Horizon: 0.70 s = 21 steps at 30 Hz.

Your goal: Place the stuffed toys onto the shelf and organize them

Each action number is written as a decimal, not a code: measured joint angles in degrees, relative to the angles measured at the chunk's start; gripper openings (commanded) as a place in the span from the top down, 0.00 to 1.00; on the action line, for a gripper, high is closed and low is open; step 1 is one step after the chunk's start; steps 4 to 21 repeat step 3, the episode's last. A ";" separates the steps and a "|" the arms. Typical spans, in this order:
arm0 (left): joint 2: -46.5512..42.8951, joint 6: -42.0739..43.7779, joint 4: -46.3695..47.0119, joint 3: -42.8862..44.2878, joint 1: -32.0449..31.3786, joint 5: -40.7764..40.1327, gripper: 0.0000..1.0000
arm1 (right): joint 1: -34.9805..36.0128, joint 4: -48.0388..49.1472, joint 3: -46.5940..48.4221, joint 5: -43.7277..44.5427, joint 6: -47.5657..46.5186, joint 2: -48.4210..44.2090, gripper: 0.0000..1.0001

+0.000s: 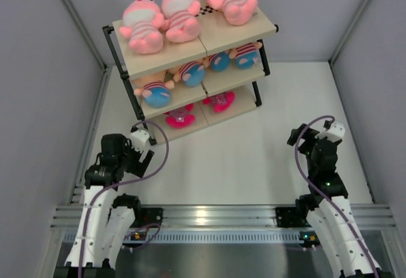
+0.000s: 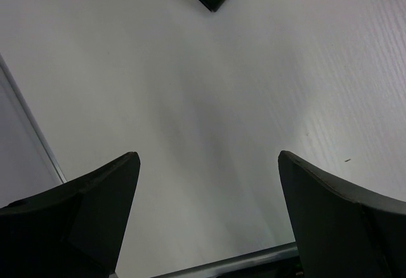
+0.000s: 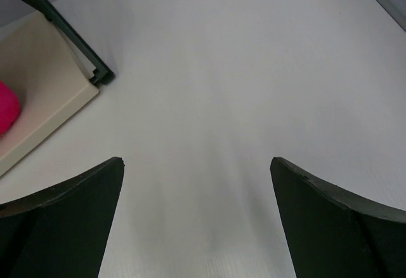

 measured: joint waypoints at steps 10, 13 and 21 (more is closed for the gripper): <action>-0.44 -0.02 0.68 -0.55 0.20 -0.52 0.03 | 0.00 0.07 -0.02 0.63 0.70 -1.42 0.00; -0.44 -0.02 0.68 -0.55 0.20 -0.52 0.03 | 0.00 0.07 -0.02 0.63 0.70 -1.42 0.00; -0.44 -0.02 0.68 -0.55 0.20 -0.52 0.03 | 0.00 0.07 -0.02 0.63 0.70 -1.42 0.00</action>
